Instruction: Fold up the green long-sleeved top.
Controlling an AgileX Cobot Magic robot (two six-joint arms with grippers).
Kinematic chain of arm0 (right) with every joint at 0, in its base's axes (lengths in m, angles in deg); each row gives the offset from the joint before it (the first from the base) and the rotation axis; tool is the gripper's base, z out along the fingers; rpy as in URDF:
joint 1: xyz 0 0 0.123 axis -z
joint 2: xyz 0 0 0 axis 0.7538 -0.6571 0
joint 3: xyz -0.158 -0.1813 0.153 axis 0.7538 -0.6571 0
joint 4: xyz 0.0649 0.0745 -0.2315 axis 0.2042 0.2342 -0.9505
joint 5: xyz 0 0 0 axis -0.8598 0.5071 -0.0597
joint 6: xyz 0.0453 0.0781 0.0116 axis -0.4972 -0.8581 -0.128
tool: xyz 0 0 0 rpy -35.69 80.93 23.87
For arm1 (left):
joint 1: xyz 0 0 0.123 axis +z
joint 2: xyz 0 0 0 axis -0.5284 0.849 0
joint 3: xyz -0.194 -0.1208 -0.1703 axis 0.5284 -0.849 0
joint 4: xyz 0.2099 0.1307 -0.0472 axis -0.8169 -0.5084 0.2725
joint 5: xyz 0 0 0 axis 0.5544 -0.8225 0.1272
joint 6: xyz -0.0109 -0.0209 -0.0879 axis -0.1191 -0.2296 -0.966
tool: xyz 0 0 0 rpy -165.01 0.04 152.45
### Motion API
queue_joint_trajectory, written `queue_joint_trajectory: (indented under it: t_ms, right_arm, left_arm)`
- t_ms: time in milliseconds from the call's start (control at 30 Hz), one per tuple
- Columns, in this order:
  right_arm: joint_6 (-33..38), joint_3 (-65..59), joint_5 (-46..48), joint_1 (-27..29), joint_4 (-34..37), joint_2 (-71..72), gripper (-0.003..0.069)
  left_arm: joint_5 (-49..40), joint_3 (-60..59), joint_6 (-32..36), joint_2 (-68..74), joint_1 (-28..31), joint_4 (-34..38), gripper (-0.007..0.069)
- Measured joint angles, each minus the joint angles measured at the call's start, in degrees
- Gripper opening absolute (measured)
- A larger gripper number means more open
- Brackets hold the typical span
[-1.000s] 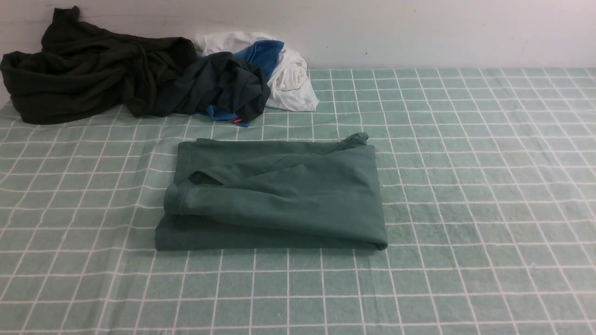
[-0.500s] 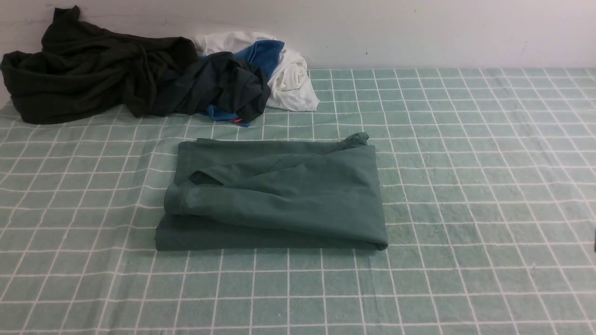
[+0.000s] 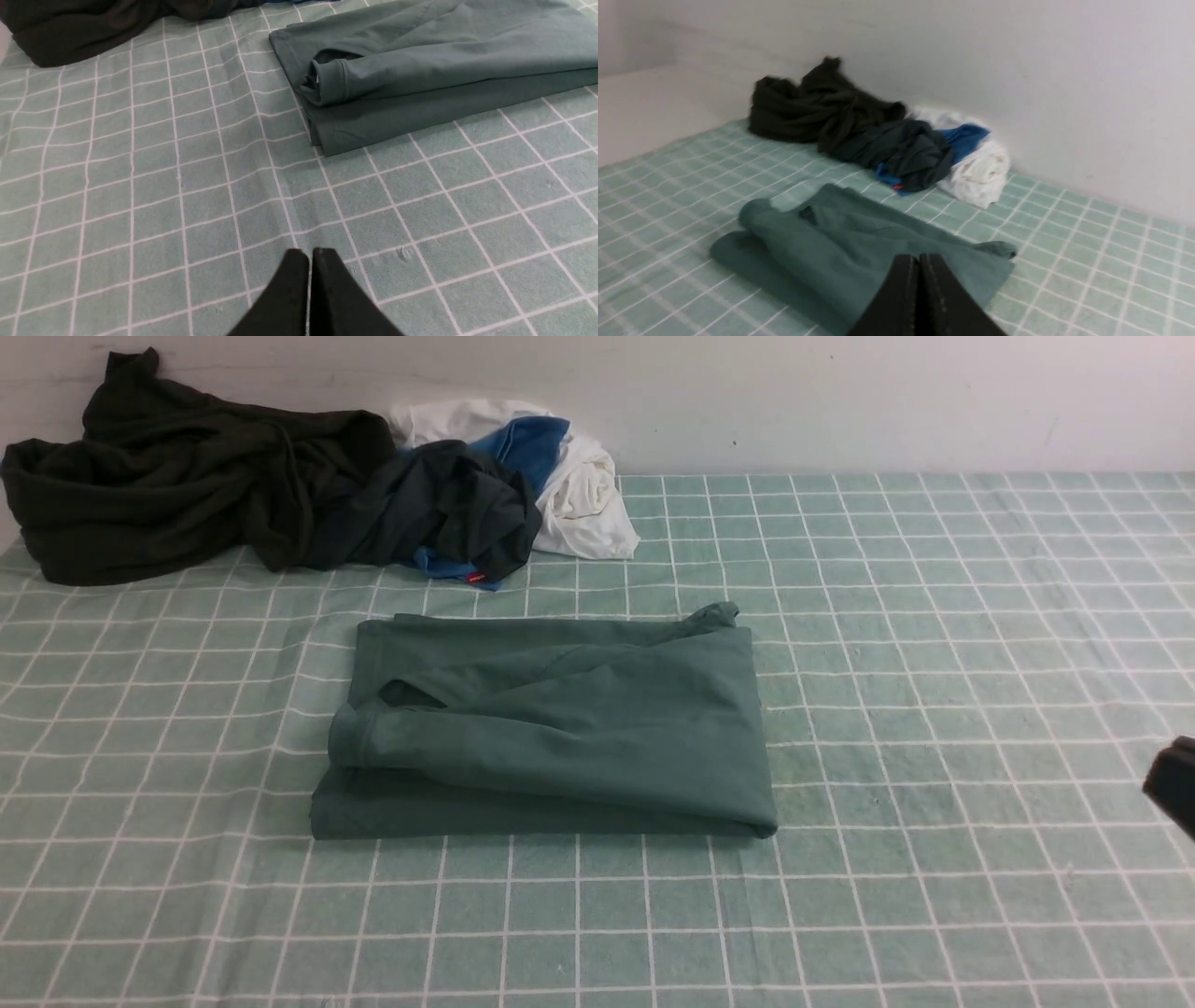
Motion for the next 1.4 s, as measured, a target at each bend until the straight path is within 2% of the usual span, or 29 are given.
queue_joint_trajectory:
  t_ms: [133, 233, 400, 667, 1400]
  right_arm:
    - [-1.9, -8.0, -3.4, 11.1, -0.1, 5.4, -0.0014]
    - [-3.4, -14.5, -3.6, 21.5, -2.6, 10.8, -0.0014]
    - [-6.3, -22.4, -1.7, 30.0, -5.5, 18.9, -0.0014]
    - [-8.6, -22.9, 7.9, 31.0, -7.4, 22.3, -0.0014]
    - [-8.6, -22.7, 8.6, 30.9, -5.9, 22.3, -0.0014]
  left_arm:
    - [0.0, 0.0, 0.0, 0.0, 0.0, 0.0, -0.0003]
    - [0.0, 0.0, 0.0, 0.0, 0.0, 0.0, -0.0003]
    - [0.0, 0.0, 0.0, 0.0, 0.0, 0.0, -0.0003]
    - [0.1, 0.0, 0.0, 0.0, 0.0, -0.1, -0.0003]
    - [0.7, 0.0, 0.0, 0.0, 0.0, -0.1, -0.0003]
